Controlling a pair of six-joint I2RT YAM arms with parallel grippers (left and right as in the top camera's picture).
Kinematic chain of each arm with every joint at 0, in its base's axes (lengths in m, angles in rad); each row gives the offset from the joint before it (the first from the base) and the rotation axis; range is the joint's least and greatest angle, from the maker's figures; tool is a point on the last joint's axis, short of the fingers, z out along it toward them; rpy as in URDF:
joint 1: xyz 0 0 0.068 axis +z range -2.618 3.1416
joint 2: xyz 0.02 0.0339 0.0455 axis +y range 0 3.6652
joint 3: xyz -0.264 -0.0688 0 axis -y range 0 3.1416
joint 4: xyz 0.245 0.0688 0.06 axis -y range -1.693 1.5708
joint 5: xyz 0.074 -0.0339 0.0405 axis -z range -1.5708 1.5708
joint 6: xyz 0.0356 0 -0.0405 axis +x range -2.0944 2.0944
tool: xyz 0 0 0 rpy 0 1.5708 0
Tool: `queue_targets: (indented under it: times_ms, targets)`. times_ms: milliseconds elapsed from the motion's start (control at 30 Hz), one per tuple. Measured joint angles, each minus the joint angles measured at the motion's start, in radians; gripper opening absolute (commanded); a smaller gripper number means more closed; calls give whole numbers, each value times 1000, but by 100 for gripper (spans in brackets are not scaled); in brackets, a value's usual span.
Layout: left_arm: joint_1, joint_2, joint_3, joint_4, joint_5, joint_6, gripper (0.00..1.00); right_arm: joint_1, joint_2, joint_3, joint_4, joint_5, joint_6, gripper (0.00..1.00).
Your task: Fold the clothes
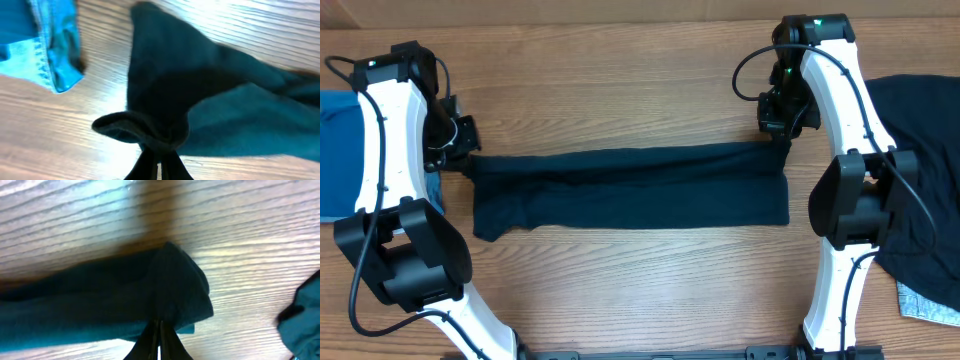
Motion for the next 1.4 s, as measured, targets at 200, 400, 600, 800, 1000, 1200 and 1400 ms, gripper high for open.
queue_targets:
  times_ms: [200, 400, 600, 800, 1000, 1200, 1400]
  targets:
    - [0, 0, 0, 58, -30, -30, 4, 0, 0, 0, 114, 13, 0, 4]
    - [0, 0, 0, 246, 28, -39, 4, 0, 0, 0, 277, 18, 0, 4]
    - [0, 0, 0, 359, 71, -44, 4, 0, 0, 0, 378, 18, 0, 5]
    - [-1, 0, 0, 360, 78, -44, 4, 0, 0, 0, 408, 18, 0, 5]
    - [-2, 0, 0, 303, 79, -44, 5, 0, 0, -10, 385, 19, 0, 7]
    - [-2, 0, 0, 213, 79, -44, 6, 0, 0, -20, 294, 23, 0, 8]
    - [-2, 0, -45, 207, 79, -44, 5, -2, 0, -21, 235, 25, 0, 10]
